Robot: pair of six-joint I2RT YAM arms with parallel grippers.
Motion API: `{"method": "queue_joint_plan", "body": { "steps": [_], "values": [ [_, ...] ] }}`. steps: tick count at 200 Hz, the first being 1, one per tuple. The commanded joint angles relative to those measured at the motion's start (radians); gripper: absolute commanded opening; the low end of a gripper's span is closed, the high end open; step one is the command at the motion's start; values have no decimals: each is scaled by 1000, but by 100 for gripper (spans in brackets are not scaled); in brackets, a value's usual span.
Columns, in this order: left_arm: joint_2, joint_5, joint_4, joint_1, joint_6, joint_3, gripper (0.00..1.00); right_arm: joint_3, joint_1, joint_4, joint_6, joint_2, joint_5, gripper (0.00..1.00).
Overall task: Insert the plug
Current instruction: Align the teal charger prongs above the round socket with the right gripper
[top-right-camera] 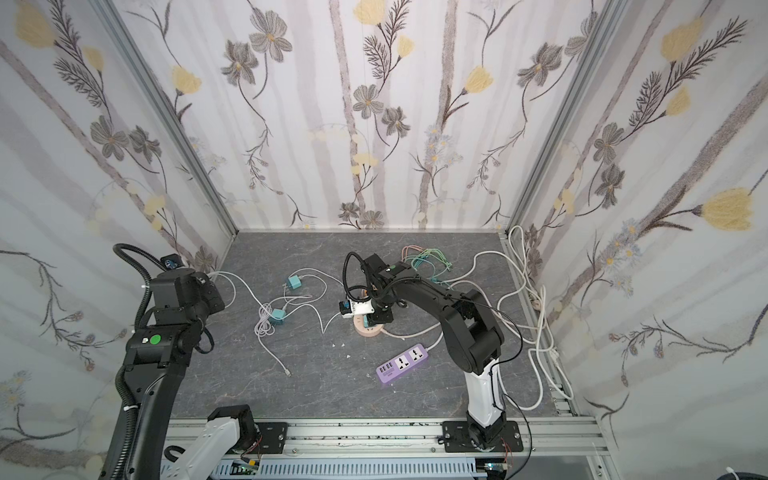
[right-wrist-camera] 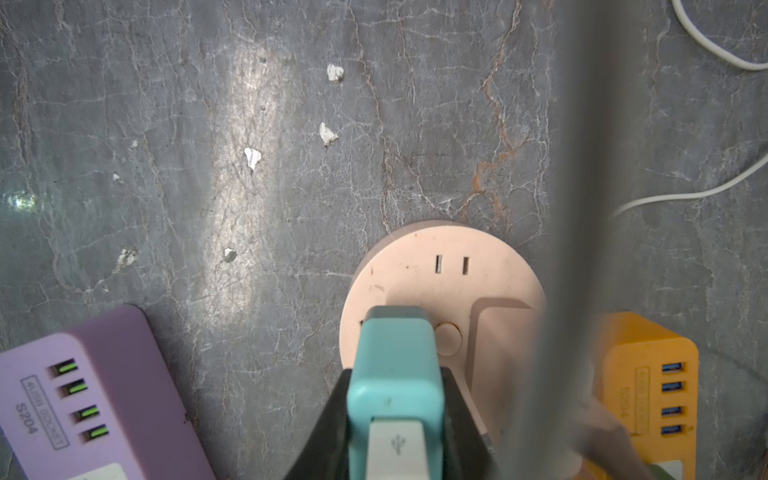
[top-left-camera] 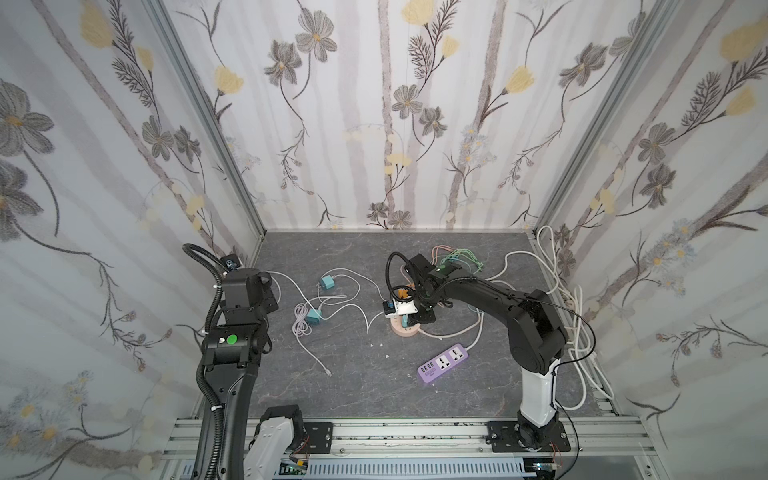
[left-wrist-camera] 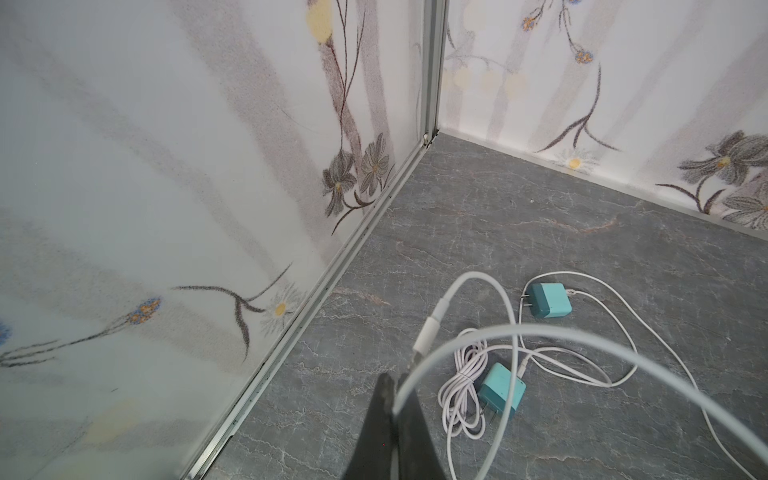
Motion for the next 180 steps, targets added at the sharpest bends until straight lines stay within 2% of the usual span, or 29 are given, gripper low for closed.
{"method": "queue_joint_plan", "body": {
  "steps": [1, 27, 98, 128, 152, 180],
  "values": [
    [4, 10, -7, 1, -6, 6, 0, 19, 5, -80, -14, 36, 53, 0],
    [9, 18, -5, 0, -8, 3, 0, 49, 10, -152, -6, 79, 116, 0],
    [39, 54, -20, 0, -21, 16, 0, 11, 24, -105, 35, 101, 218, 0],
    [69, 112, -35, -7, -83, 28, 0, -10, -7, -96, 88, 67, 258, 1],
    [82, 165, 8, -57, -145, -5, 0, -48, -51, -93, 110, 32, 294, 1],
    [121, 140, 58, -159, -187, -37, 0, -96, -117, -78, 92, -7, 305, 4]
  ]
}}
